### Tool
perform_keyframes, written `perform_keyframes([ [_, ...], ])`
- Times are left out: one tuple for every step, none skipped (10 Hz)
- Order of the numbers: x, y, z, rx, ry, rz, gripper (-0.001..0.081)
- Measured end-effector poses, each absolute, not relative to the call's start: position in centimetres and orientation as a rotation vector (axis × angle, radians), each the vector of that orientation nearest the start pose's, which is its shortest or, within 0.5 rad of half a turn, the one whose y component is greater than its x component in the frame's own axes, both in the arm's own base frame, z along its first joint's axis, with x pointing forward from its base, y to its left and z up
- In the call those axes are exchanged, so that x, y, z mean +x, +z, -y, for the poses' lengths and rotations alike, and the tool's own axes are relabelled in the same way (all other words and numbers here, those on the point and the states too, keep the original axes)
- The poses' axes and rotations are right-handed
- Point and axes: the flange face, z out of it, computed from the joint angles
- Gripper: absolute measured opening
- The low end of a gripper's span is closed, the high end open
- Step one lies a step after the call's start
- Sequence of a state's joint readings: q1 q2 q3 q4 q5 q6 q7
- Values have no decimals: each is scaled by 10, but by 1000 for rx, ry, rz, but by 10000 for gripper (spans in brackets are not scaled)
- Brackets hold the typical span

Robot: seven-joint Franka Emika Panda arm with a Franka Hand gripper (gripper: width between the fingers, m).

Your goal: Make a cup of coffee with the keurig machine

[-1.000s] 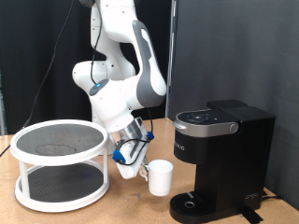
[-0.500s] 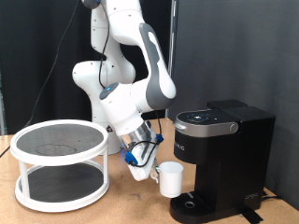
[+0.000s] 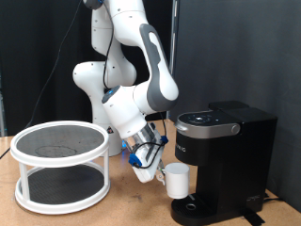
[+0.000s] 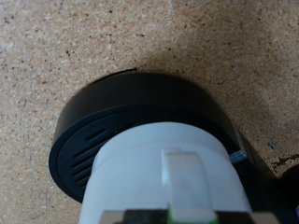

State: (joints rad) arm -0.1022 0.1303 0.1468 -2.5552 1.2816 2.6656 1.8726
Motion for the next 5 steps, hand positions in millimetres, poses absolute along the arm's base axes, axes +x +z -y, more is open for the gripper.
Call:
perform_keyframes([
  [435, 207, 7, -179, 670, -2758, 4],
  [438, 206, 6, -169, 669, -2758, 4],
  [440, 204, 6, -161, 670, -2758, 4],
  [443, 203, 5, -157, 672, -2756, 4],
  [445, 202, 5, -154, 676, -2754, 4],
])
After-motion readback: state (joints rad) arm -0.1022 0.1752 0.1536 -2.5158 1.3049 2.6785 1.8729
